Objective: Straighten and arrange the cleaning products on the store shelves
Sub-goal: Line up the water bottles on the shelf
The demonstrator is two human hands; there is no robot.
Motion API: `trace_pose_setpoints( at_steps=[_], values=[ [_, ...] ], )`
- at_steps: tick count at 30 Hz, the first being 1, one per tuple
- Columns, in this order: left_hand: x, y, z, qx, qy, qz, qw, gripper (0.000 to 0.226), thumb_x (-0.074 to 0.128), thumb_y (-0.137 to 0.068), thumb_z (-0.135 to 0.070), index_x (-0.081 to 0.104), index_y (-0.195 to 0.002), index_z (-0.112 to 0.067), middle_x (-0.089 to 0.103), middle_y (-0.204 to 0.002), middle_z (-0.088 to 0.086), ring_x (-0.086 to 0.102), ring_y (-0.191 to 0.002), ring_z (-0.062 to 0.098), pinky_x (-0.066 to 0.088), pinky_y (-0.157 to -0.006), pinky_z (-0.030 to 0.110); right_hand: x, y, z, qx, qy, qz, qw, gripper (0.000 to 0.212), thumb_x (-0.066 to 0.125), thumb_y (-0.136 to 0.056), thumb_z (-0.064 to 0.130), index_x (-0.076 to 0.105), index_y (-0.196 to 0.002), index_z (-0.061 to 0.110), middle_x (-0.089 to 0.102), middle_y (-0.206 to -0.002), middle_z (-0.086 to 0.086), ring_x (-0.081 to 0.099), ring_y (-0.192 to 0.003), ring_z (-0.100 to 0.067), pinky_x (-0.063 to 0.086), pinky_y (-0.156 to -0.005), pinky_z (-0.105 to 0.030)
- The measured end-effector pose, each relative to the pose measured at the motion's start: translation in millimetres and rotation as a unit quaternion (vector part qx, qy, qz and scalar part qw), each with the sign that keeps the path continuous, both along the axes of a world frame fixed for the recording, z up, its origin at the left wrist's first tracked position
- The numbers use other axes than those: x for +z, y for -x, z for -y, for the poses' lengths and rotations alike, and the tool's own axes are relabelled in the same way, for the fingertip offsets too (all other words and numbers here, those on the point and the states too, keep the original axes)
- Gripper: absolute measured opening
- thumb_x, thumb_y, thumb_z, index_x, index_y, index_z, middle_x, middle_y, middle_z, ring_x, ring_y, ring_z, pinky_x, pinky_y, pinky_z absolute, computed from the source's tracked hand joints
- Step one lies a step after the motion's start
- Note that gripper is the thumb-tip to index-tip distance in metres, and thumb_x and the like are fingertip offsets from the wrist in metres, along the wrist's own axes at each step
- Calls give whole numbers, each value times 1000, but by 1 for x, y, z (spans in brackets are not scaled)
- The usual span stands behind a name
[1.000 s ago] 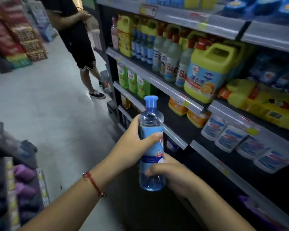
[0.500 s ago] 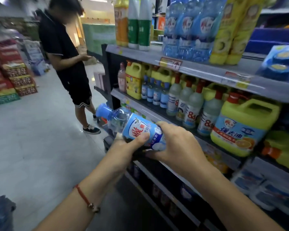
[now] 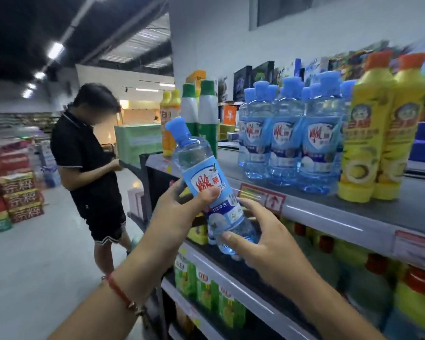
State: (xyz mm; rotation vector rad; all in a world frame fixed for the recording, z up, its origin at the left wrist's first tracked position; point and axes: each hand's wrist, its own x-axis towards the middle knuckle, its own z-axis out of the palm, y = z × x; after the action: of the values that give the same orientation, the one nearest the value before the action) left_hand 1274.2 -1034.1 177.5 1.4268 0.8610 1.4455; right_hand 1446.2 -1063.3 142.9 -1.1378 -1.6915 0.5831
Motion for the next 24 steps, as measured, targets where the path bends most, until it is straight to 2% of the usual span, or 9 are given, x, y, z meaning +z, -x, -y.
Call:
trace_pose_setpoints(
  at_steps=[2,4,8,10,13,15,18,21,24],
  values=[
    [11,4,-24,3,-28,-16,999,46,75,-76,-33,69,-116,-13,79,-101,7,77,-92,25,63,-74,35,8,5,-24,-13,-21,-1,1000,44,77,-85,40,51,-117,55,64,-117,22,62,-105,4,57,-88,-30],
    [26,5,-45,-8,-65,-42,997,45,74,-78,-32,68,-119,-15,80,-100,4,77,-92,22,63,-74,32,17,10,-44,-35,-37,7,999,45,74,-88,40,49,-123,53,62,-118,27,57,-108,12,52,-86,-20],
    [60,7,-91,-46,-154,-108,981,43,74,-79,-33,64,-121,-29,79,-101,-6,76,-92,11,60,-72,22,39,15,-83,-88,-51,50,994,54,65,-94,45,33,-136,56,45,-111,44,46,-104,21,38,-87,-10],
    [73,5,-119,-68,-187,-125,972,47,77,-78,-29,63,-123,-30,79,-103,-6,76,-92,11,62,-73,26,48,19,-102,-111,-39,71,991,67,60,-97,47,22,-152,46,37,-121,40,39,-114,15,34,-96,-15],
    [81,-2,-162,-121,-208,-122,963,48,78,-82,-18,63,-127,-24,79,-107,1,76,-97,19,63,-81,37,56,28,-126,-158,-32,57,985,81,60,-92,55,13,-157,44,34,-154,27,35,-140,0,37,-113,-34],
    [81,-6,-188,-161,-214,-110,957,47,76,-87,-9,61,-131,-19,78,-109,5,76,-99,21,62,-84,37,59,35,-138,-196,-18,46,979,90,61,-87,58,8,-158,42,29,-160,21,32,-146,-7,37,-116,-42],
    [76,-15,-223,-194,-228,-109,948,51,77,-88,-5,59,-134,-20,77,-109,3,75,-100,17,61,-82,34,62,47,-149,-248,27,44,967,93,62,-90,54,1,-159,40,28,-160,22,31,-146,-7,35,-116,-36],
    [69,-26,-247,-216,-231,-113,942,53,80,-86,-6,59,-132,-23,77,-106,-3,75,-95,9,62,-80,32,62,59,-153,-284,53,61,955,89,61,-92,53,1,-157,47,42,-152,20,47,-131,-5,43,-104,-30],
    [65,-37,-263,-244,-243,-118,931,47,76,-90,-12,58,-130,-27,77,-102,-10,74,-92,4,62,-78,30,63,68,-152,-316,85,80,942,91,62,-93,47,-4,-156,50,38,-152,18,40,-132,-4,35,-97,-22]
  ],
)
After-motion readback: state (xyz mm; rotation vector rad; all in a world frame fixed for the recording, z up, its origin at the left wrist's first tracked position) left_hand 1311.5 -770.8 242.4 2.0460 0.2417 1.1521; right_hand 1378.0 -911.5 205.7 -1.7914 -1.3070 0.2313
